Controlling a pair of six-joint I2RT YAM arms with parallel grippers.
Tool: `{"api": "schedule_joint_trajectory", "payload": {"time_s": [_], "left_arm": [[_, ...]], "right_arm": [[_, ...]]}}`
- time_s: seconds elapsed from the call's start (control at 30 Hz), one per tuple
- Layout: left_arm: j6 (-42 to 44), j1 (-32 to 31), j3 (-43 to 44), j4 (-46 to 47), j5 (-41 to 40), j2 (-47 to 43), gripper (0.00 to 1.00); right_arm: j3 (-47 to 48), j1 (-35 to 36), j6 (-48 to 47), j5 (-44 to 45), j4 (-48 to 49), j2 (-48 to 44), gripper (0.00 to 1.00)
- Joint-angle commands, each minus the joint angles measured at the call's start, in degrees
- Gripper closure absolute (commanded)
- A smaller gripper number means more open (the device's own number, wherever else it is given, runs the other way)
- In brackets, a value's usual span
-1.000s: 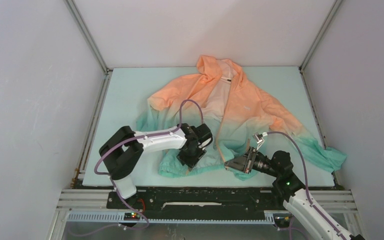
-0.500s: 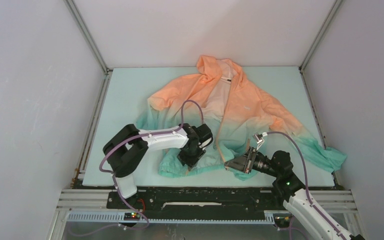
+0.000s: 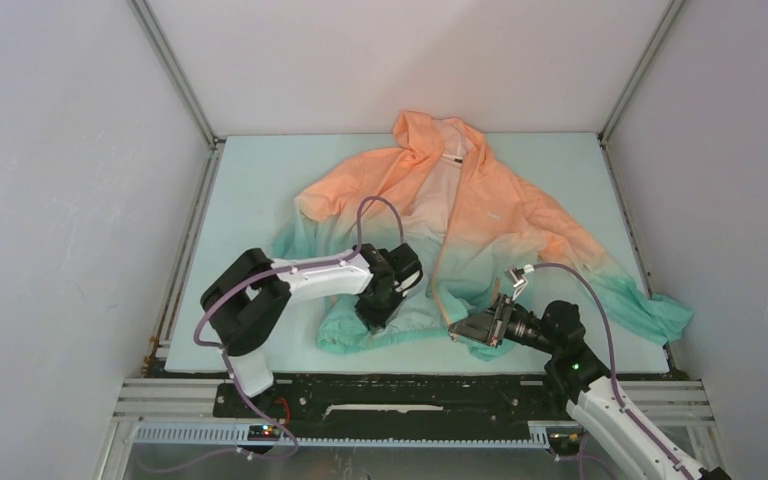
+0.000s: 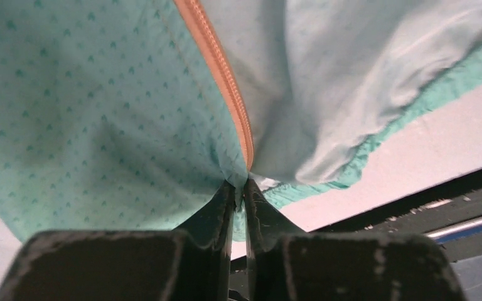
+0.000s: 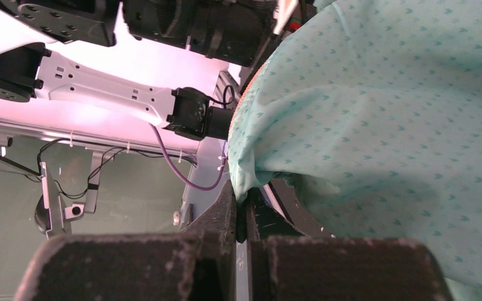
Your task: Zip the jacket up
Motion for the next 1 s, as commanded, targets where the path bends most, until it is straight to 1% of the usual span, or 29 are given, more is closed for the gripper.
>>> {"api": "schedule_joint_trajectory", "payload": {"time_s": [0.0, 0.17, 0.23, 0.3, 0.33, 0.4, 0.53, 0.6, 0.67, 0.77, 0.87, 0.97], "left_arm": [[-2.0, 0.6, 1.4, 3.3, 2.1, -7.6, 0.91], [-4.1, 2.2, 1.1, 7.7, 9.0, -14.5, 0.93], [-4.8, 2.7, 0.0, 9.8, 11.0, -16.1, 0.99], [-6.0, 3.2, -2.2, 14.2, 13.6, -18.2, 1.00], [-7.0, 3.5, -4.0, 17.7, 14.9, -19.6, 1.00], [-9.5, 3.6, -8.4, 27.4, 17.3, -23.1, 1.00], [-17.7, 3.6, -22.3, 54.9, 17.9, -33.3, 1.00], [-20.7, 3.6, -27.7, 67.5, 17.0, -37.2, 1.00], [-22.3, 3.6, -32.1, 74.2, 15.1, -40.6, 1.00], [-23.2, 3.5, -36.9, 80.2, 12.5, -45.0, 1.00], [-25.0, 3.6, -41.1, 87.6, 11.3, -47.9, 1.00], [-26.0, 3.5, -43.9, 92.1, 10.2, -49.0, 1.00]], "right_arm": [[-7.3, -0.2, -0.4, 0.0, 3.1, 1.2, 1.00], [-6.8, -0.2, -0.5, 0.1, 5.1, 3.4, 1.00], [-6.4, -0.1, -0.9, 0.0, 6.0, 5.0, 1.00], [-6.2, 0.1, -0.9, -0.1, 8.1, 6.9, 1.00], [-6.2, 0.3, -0.6, -0.2, 10.6, 8.2, 1.00], [-6.1, 1.4, 0.2, 0.2, 15.3, 11.7, 1.00], [-5.5, 4.1, 3.6, 3.0, 27.7, 18.8, 1.00], [-5.1, 5.2, 5.0, 6.2, 31.4, 21.6, 1.00], [-4.3, 5.8, 5.5, 7.3, 34.8, 24.1, 1.00], [-3.6, 6.6, 5.2, 6.9, 41.4, 26.8, 1.00], [-3.7, 7.5, 2.7, 6.9, 46.9, 27.4, 1.00], [-3.1, 7.9, -0.4, 6.7, 50.1, 27.0, 1.00]]}}
